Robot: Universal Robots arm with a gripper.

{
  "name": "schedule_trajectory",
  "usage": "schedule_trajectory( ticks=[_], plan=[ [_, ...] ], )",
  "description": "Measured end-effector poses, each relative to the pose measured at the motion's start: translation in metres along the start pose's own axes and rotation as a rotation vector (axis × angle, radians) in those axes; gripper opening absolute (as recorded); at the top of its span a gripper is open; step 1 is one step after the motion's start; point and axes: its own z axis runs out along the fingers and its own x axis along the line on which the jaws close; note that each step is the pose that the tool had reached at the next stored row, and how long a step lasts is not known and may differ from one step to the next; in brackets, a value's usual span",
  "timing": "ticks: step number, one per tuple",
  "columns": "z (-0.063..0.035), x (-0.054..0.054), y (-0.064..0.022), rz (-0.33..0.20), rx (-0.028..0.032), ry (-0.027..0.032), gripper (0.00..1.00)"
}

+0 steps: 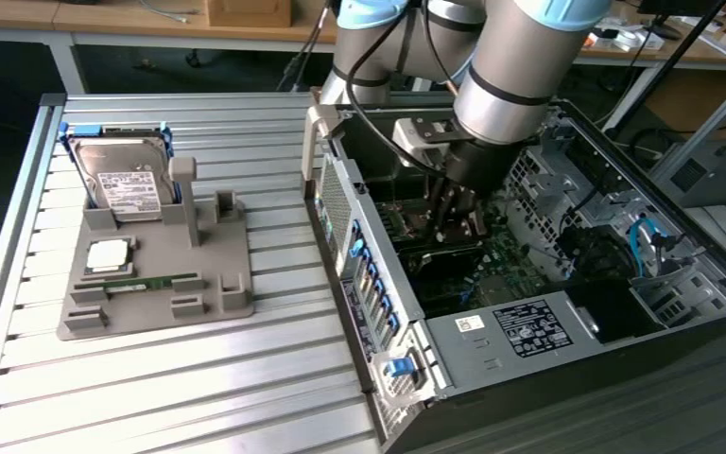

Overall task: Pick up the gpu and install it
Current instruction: 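Insert the gpu into the slot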

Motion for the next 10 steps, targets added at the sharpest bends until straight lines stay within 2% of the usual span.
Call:
schedule_trajectory(
  ticks=[1, 2, 3, 4, 6, 7, 9, 10],
  plan=[
    [0.0000, 0.000, -0.0015, 0.000, -0.0009, 0.0001, 0.26],
    [0.0000, 0.000, -0.0045, 0.000, -0.0040, 0.0002, 0.20],
    [0.0001, 0.000, -0.0094, -0.001, -0.0097, 0.0004, 0.14],
    [0.0001, 0.000, -0.0134, -0.001, -0.0142, 0.0005, 0.14],
    [0.0005, -0.001, -0.0332, -0.001, -0.0366, 0.0009, 0.10],
    [0.0005, -0.001, -0.0379, -0.001, -0.0427, 0.0014, 0.10],
    [0.0012, 0.001, -0.0524, -0.001, -0.0637, 0.0017, 0.10],
    [0.0014, 0.001, -0.0570, -0.001, -0.0702, 0.0018, 0.10]
  ],
)
